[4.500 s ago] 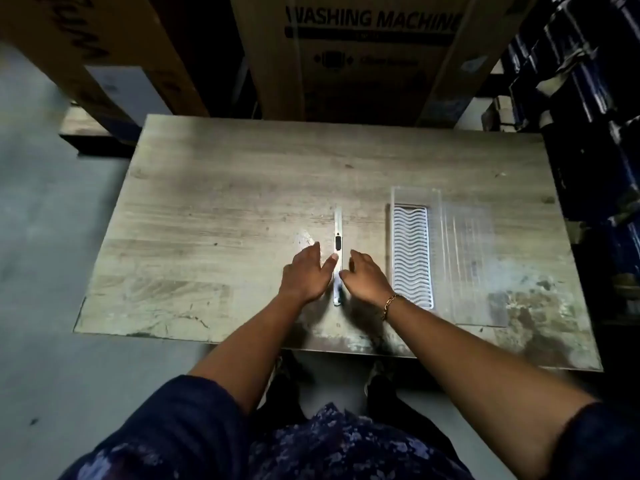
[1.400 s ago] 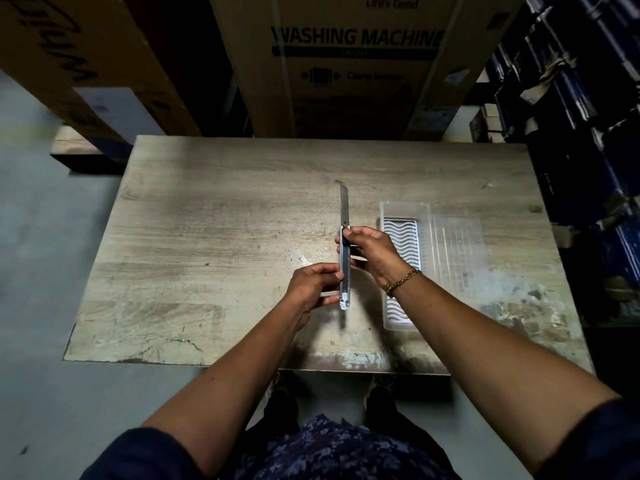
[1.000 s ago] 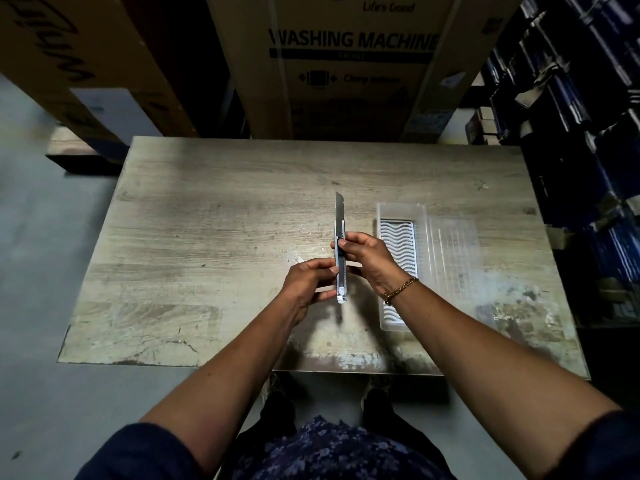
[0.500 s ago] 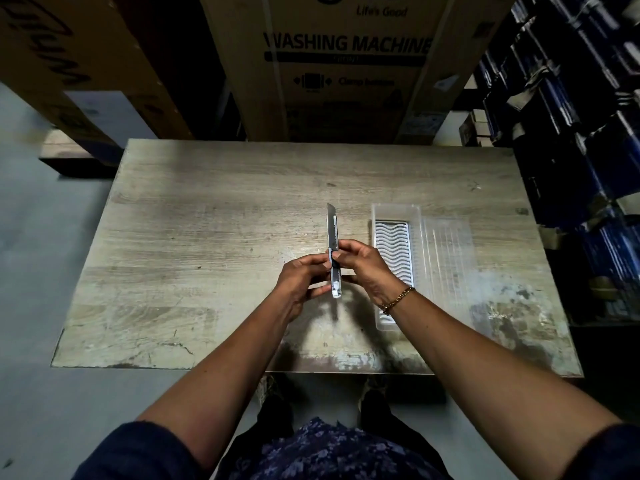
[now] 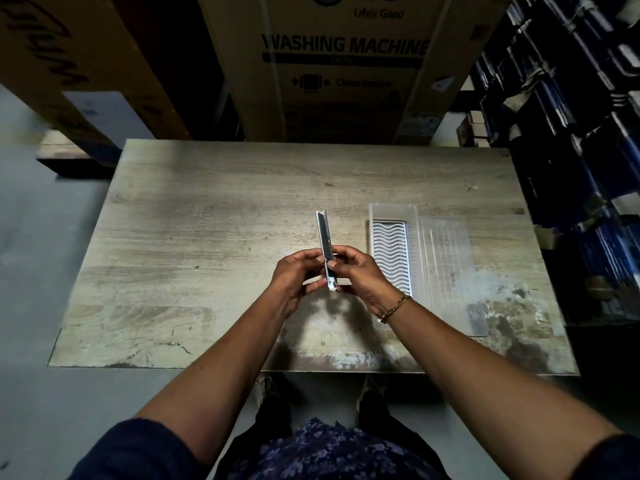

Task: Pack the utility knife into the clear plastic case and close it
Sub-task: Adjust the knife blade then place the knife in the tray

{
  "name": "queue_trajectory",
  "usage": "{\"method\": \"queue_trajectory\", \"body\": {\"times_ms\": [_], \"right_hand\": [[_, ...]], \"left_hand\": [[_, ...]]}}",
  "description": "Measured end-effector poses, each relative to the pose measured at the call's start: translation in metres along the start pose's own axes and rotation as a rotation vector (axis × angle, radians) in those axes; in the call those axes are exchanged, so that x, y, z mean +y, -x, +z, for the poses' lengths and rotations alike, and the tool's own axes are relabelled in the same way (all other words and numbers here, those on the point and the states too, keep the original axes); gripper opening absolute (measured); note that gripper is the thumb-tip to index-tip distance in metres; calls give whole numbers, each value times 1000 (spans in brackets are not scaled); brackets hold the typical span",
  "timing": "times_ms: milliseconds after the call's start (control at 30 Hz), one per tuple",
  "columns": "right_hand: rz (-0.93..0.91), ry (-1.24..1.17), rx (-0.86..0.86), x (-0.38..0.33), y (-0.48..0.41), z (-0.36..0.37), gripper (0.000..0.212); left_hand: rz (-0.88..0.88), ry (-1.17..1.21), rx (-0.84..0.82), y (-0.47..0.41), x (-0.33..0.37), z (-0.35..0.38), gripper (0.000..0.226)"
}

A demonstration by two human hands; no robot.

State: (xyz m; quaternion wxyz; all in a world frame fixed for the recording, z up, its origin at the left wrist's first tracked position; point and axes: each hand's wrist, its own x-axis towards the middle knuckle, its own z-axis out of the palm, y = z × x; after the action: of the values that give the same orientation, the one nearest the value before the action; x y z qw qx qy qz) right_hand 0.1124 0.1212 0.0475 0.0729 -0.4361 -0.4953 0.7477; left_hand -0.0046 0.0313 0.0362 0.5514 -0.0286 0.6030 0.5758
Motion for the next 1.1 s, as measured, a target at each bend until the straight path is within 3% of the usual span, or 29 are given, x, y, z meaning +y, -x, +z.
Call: {"method": "queue_trajectory", "body": {"times_ms": [133, 333, 467, 667, 1100], "right_hand": [[13, 21, 11, 1, 1, -1, 27], [10, 24, 9, 2, 1, -1, 25], [3, 21, 3, 3, 1, -1, 23], [-7, 23, 1, 1, -1, -2, 28], [4, 2, -6, 3, -5, -3, 37]], "left_hand": [[-4, 12, 4, 1, 1, 1, 15], [-26, 31, 19, 3, 3, 2, 29], [-27, 25, 34, 3, 3, 2, 12], [-30, 19, 50, 2, 3, 4, 9], [-45, 14, 37, 3, 4, 6, 29]]}}
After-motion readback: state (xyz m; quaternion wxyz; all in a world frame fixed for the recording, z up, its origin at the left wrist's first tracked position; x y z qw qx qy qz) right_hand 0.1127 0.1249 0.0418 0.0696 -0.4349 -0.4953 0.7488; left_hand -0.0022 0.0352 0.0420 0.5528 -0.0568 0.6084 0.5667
